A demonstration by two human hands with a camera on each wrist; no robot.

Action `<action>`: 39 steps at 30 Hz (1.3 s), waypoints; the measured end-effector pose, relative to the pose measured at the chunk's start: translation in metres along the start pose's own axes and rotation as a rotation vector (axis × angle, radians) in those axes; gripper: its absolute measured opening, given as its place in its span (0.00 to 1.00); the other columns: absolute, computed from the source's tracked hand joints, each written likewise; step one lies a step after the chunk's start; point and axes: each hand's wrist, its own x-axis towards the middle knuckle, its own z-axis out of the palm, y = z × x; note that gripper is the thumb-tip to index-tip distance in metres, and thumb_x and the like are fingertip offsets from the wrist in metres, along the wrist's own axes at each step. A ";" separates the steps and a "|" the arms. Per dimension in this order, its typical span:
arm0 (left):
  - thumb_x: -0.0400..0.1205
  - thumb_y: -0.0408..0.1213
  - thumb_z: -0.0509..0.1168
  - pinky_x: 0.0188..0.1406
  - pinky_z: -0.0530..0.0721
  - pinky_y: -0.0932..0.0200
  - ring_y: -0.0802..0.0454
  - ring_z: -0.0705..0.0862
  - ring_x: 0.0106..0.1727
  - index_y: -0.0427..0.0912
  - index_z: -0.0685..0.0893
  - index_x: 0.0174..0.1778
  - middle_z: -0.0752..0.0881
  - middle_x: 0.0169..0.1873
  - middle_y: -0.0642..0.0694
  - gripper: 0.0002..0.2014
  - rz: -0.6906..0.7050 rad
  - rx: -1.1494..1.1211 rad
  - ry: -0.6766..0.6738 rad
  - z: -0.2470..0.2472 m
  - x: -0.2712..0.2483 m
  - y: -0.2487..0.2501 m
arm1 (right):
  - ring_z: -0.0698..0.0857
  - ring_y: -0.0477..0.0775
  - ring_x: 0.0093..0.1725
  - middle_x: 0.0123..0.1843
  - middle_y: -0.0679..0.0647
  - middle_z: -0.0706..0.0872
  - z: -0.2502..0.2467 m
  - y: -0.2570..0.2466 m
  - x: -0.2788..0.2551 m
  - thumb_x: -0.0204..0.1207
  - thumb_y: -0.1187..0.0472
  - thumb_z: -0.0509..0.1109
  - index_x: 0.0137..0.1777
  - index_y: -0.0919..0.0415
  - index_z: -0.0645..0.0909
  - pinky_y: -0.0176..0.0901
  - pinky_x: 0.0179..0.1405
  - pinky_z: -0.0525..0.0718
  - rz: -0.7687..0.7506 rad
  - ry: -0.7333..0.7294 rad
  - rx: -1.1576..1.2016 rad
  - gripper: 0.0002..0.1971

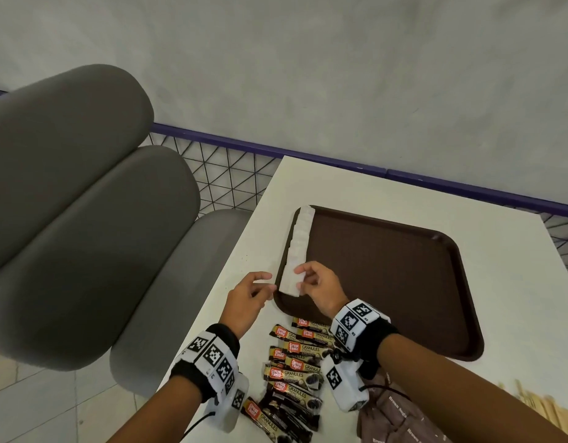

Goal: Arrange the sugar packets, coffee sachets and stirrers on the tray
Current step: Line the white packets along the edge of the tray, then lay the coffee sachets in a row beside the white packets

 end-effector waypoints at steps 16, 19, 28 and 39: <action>0.81 0.37 0.66 0.48 0.81 0.63 0.49 0.86 0.48 0.48 0.81 0.55 0.88 0.44 0.48 0.08 -0.082 -0.003 0.020 -0.027 -0.014 -0.037 | 0.75 0.50 0.44 0.39 0.46 0.70 0.022 0.025 0.018 0.73 0.77 0.63 0.54 0.64 0.78 0.38 0.45 0.75 0.055 -0.035 -0.465 0.13; 0.81 0.38 0.66 0.52 0.81 0.62 0.51 0.86 0.50 0.48 0.80 0.56 0.88 0.47 0.49 0.09 -0.093 0.031 -0.008 -0.026 -0.016 -0.040 | 0.75 0.50 0.43 0.49 0.52 0.72 0.019 0.025 0.018 0.73 0.75 0.65 0.54 0.63 0.78 0.40 0.48 0.78 0.033 -0.056 -0.513 0.12; 0.80 0.37 0.67 0.50 0.77 0.75 0.56 0.83 0.55 0.50 0.80 0.56 0.85 0.54 0.53 0.10 -0.052 0.193 -0.214 -0.029 -0.039 -0.044 | 0.78 0.46 0.42 0.44 0.51 0.79 -0.025 0.027 -0.017 0.75 0.75 0.63 0.46 0.59 0.79 0.23 0.39 0.75 0.033 0.018 -0.297 0.10; 0.69 0.42 0.78 0.44 0.78 0.74 0.60 0.77 0.55 0.54 0.77 0.57 0.76 0.57 0.54 0.23 -0.071 0.405 -0.462 -0.032 -0.079 -0.051 | 0.74 0.53 0.68 0.67 0.56 0.76 -0.026 0.032 -0.076 0.81 0.70 0.55 0.70 0.62 0.74 0.39 0.70 0.69 -0.114 -0.310 -0.734 0.19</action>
